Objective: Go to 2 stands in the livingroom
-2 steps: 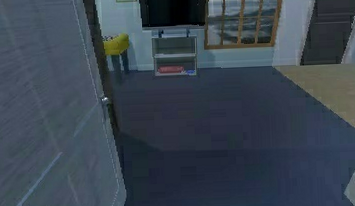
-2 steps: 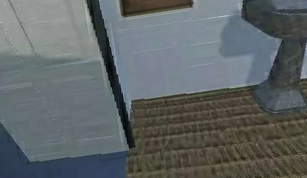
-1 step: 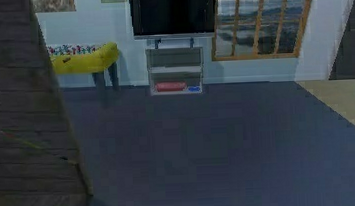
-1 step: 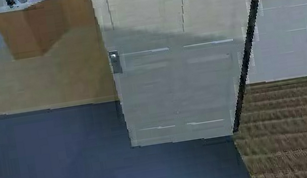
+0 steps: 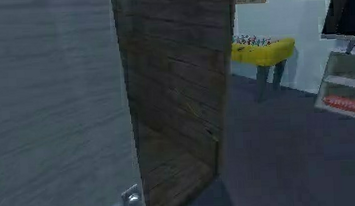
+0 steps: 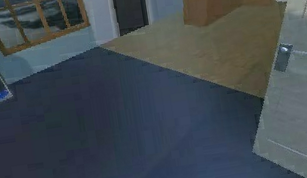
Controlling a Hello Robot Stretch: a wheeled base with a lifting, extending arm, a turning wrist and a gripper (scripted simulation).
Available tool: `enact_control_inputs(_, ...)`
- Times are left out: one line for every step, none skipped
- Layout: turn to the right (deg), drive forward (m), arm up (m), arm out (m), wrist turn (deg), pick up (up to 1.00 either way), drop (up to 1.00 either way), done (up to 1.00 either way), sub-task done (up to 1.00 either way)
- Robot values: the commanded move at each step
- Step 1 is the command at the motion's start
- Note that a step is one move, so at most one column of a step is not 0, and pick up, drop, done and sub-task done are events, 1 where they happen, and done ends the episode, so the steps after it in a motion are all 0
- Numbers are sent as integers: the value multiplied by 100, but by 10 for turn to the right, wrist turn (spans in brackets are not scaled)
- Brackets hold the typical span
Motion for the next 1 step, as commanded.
enact_control_inputs(-270, 0, 0, 0, 0, 0, 0, 0, 0)
